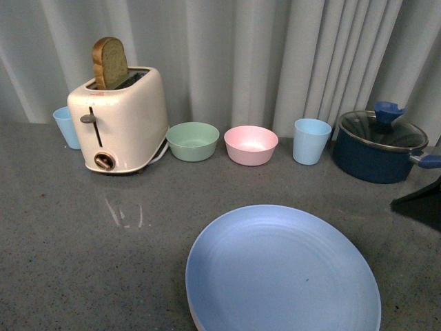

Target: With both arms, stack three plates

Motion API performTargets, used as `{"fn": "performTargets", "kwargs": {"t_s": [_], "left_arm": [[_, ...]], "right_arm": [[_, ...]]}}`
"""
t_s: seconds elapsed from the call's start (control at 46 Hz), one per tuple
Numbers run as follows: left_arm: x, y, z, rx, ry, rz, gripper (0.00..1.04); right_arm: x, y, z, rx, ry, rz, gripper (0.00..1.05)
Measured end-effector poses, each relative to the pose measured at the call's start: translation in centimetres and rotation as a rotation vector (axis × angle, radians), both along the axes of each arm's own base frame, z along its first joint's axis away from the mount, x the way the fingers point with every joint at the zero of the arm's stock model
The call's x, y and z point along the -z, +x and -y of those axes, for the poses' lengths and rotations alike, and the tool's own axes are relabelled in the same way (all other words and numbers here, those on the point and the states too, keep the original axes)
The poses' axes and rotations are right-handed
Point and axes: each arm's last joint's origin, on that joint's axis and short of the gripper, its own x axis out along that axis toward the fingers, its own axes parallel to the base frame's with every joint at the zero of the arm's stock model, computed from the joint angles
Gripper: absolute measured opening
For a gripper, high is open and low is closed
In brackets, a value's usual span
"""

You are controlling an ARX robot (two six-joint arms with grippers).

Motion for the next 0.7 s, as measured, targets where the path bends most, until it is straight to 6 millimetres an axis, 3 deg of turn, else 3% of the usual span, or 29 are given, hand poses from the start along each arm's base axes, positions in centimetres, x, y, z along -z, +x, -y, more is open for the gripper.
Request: {"fn": "performTargets", "kwargs": {"t_s": [0.174,0.304,0.457,0.522,0.609,0.696], "left_arm": [[0.0,0.0,0.0,0.0,0.0,0.0,0.98],[0.0,0.0,0.0,0.0,0.0,0.0,0.98],[0.0,0.0,0.0,0.0,0.0,0.0,0.98],[0.0,0.0,0.0,-0.002,0.0,-0.002,0.98],[0.0,0.0,0.0,-0.001,0.0,0.0,0.98],[0.0,0.0,0.0,0.0,0.0,0.0,0.98]], "right_arm": [[-3.0,-3.9,1.7,0.163,-0.043,0.161,0.98],[-3.9,-4.9,1.9,0.199,-0.081,0.25,0.95],[-2.3,-6.3,1.6,0.266,-0.328,0.558,0.73],[-2.9,-7.3,1.3,0.27,-0.377,0.668,0.6],[-3.3,-8.4,0.5,0.269,-0.404,0.718,0.44],[-2.1,-9.5,0.2,0.248,-0.416,0.708,0.25]]}}
